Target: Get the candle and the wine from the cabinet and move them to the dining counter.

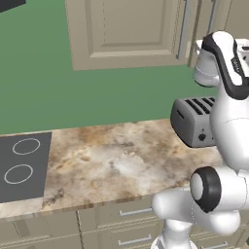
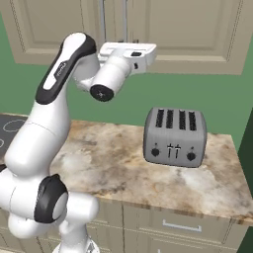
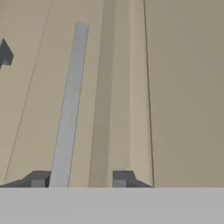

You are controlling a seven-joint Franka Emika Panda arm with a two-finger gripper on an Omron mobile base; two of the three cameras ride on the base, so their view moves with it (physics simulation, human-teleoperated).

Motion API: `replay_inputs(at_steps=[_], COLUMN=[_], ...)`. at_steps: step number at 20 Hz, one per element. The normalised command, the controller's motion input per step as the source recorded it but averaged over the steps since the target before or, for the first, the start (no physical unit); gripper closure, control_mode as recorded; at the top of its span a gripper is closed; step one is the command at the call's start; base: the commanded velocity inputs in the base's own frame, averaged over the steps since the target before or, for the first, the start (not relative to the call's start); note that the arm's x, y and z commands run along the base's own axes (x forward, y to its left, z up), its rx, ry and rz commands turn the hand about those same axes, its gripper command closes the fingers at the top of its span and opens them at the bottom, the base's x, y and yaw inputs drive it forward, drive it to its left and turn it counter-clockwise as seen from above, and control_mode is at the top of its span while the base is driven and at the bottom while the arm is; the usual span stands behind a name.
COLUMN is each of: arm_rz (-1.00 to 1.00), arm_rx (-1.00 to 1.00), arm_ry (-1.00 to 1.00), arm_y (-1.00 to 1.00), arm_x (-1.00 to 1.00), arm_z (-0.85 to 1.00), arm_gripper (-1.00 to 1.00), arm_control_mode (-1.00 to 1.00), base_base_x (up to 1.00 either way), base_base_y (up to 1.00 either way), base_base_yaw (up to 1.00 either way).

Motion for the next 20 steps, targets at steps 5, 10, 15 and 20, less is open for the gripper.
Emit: replay_inputs(at_steps=[5,10,15,20], arm_rz=[-0.12,-0.12,-0.12,-0.09], arm_rx=[0.0,0.0,0.02,0.07], arm_ry=[0.0,0.03,0.06,0.08], arm_y=[-1.0,-1.0,-1.0,-0.98], arm_x=[-1.0,-1.0,-0.97,-0.95], arm_z=[0.34,0.37,0.41,0.33], arm_gripper=[1.0,1.0,1.0,1.0], arm_control_mode=[-1.0,-1.0,-1.0,-1.0], base_base_x=[0.0,0.0,0.0,0.0], base_base_y=[0.0,0.0,0.0,0.0], base_base_yaw=[0.0,0.0,0.0,0.0])
